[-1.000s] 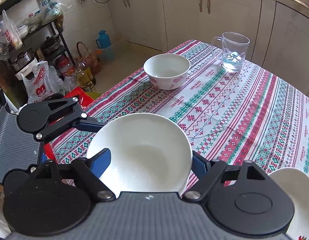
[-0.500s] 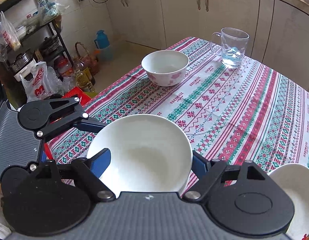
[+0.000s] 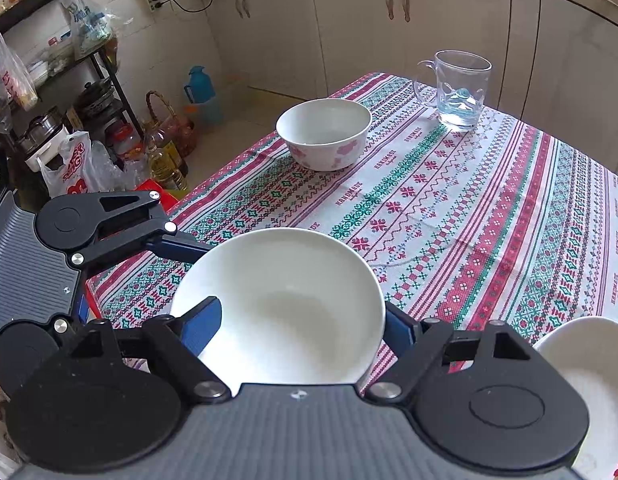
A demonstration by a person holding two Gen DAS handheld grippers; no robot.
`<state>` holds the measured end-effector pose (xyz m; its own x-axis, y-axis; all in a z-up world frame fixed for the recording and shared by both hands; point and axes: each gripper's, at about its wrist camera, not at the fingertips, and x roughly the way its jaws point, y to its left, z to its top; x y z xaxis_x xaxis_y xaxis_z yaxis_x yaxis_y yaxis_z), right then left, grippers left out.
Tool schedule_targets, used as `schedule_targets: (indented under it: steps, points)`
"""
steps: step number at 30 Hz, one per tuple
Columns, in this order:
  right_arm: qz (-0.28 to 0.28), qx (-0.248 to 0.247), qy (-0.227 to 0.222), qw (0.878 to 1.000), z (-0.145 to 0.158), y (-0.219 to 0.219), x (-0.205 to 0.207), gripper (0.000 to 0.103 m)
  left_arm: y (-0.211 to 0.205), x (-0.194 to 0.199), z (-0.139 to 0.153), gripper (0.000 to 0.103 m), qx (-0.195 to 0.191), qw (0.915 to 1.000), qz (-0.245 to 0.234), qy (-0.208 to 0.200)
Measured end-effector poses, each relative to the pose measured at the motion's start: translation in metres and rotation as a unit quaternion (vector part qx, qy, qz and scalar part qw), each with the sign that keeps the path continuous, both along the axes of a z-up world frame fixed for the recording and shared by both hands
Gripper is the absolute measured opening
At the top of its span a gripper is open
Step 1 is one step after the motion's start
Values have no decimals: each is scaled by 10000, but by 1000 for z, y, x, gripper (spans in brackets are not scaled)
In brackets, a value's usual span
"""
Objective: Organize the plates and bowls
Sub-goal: 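Lower the pink-patterned bowl into the other bowl and open the right gripper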
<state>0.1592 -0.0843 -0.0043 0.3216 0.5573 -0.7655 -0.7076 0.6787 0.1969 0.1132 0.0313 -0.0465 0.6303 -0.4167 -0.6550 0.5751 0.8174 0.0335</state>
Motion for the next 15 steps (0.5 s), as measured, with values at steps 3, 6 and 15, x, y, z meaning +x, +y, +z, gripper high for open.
schedule_targets:
  steps: [3, 6, 15]
  points:
    - [-32, 12, 5, 10000, -1, -1, 0, 88, 0, 3, -1, 87, -35, 10000, -19, 78]
    - [-47, 28, 2, 10000, -3, -2, 0, 88, 1, 7, -2, 88, -63, 9998, -45, 178]
    - [-46, 50, 5, 10000, -4, -3, -1, 88, 1, 11, -2, 88, -68, 9994, -86, 326]
